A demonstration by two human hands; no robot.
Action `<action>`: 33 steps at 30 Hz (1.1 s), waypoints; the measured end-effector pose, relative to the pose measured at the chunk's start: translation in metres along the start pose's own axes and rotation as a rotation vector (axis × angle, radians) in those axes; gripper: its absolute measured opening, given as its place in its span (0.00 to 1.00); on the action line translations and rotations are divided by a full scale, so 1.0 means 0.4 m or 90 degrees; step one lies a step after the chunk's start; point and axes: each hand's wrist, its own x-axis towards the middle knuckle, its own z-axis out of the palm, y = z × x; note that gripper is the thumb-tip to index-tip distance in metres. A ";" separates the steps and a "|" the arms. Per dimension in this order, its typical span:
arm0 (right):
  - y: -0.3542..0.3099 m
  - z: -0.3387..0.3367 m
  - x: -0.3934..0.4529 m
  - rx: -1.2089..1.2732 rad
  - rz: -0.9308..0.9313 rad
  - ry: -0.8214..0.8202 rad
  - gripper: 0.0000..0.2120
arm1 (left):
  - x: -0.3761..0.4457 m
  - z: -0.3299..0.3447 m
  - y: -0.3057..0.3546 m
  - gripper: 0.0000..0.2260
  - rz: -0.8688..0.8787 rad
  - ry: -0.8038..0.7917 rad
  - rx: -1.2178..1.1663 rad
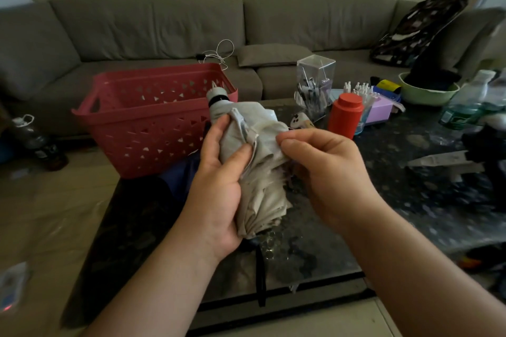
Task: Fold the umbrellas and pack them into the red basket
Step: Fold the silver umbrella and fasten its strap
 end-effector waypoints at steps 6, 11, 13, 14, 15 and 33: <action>0.006 -0.013 -0.006 -0.182 -0.097 -0.010 0.05 | 0.008 -0.002 0.016 0.23 0.009 0.074 -0.018; 0.012 -0.003 -0.046 -0.410 -0.318 -0.104 0.06 | 0.019 -0.020 0.036 0.24 0.057 0.152 -0.016; 0.033 0.011 -0.054 -0.507 -0.354 -0.116 0.10 | 0.024 -0.025 0.035 0.24 0.084 0.175 -0.010; 0.045 0.017 -0.055 -0.535 -0.355 -0.111 0.11 | 0.025 -0.025 0.034 0.24 0.097 0.185 -0.007; 0.053 0.023 -0.057 -0.539 -0.341 -0.104 0.11 | 0.026 -0.026 0.033 0.24 0.106 0.193 0.000; 0.070 0.054 -0.055 -0.288 -0.137 -0.041 0.09 | 0.028 -0.012 0.017 0.26 0.151 0.217 0.032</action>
